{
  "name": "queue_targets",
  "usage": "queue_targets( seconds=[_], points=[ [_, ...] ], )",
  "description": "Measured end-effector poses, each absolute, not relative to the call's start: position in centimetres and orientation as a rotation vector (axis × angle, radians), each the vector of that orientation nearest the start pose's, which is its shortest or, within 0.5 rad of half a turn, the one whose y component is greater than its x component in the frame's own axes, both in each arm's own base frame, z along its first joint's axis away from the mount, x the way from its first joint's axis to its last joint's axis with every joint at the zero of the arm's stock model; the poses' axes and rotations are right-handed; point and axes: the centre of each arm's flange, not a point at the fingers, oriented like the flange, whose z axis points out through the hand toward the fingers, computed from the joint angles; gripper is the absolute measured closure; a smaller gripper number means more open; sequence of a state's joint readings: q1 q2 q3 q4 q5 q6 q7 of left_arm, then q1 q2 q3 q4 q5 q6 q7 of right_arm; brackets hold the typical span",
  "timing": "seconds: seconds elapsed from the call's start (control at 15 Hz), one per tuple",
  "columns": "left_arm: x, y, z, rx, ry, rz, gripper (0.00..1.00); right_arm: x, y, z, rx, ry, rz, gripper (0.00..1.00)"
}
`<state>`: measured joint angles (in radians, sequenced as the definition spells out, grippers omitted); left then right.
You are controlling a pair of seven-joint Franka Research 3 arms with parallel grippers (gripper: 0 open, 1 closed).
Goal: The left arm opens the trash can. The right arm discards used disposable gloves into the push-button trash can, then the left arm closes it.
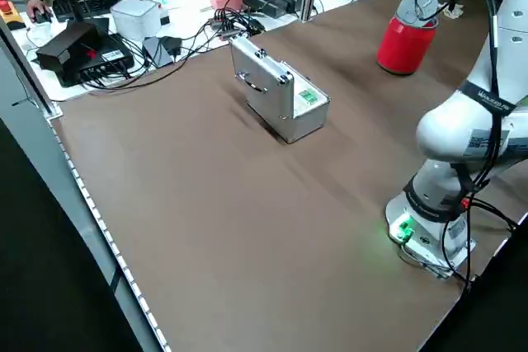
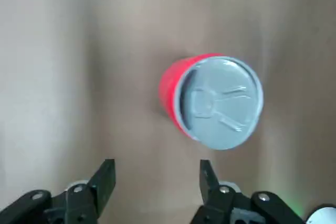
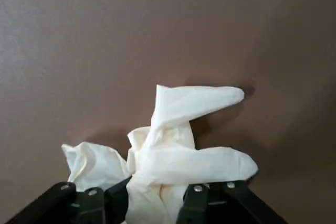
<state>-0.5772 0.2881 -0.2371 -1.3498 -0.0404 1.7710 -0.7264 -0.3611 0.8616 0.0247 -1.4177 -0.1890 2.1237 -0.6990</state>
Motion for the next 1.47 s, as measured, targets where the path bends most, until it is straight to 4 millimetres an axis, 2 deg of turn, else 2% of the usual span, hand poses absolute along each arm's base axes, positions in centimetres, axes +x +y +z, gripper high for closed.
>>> queue_targets(
  seconds=[0.13, 0.2, 0.27, 0.4, 0.53, 0.73, 1.0, 1.13, 1.27, 1.47],
  points=[
    [47.4, -44.1, 58.5, -3.287, 0.079, -0.005, 0.23, 66.6, -24.6, 17.0, -3.081, -0.733, 0.315, 0.96],
    [48.4, -41.5, 59.0, -3.259, 0.024, 0.034, 0.07, 66.8, -24.4, 17.2, -3.083, -0.737, 0.305, 1.00],
    [49.0, -40.2, 59.2, -3.247, -0.009, 0.052, 0.01, 67.1, -24.2, 17.5, -3.084, -0.744, 0.294, 1.00],
    [50.4, -37.4, 59.4, -3.226, -0.084, 0.082, 0.00, 67.6, -23.3, 18.6, -3.076, -0.757, 0.296, 1.00],
    [51.9, -34.1, 59.6, -3.205, -0.160, 0.112, 0.00, 68.1, -22.0, 21.1, -3.057, -0.757, 0.313, 1.00],
    [53.8, -29.0, 60.6, -3.194, -0.220, 0.119, 0.00, 68.7, -18.7, 26.3, -3.041, -0.680, 0.326, 1.00],
    [56.6, -20.4, 62.3, -3.210, -0.185, 0.071, 0.00, 68.5, -12.0, 32.7, -2.986, -0.528, 0.362, 1.00],
    [57.5, -17.1, 62.7, -3.213, -0.172, 0.054, 0.00, 68.2, -7.4, 35.6, -2.954, -0.423, 0.372, 1.00],
    [58.1, -14.8, 62.7, -3.212, -0.210, 0.050, 0.00, 68.0, -1.4, 37.9, -2.920, -0.330, 0.378, 1.00],
    [59.0, -11.3, 62.6, -3.211, -0.289, 0.047, 0.00, 67.1, 8.0, 40.0, -2.859, -0.219, 0.406, 1.00]
  ],
)
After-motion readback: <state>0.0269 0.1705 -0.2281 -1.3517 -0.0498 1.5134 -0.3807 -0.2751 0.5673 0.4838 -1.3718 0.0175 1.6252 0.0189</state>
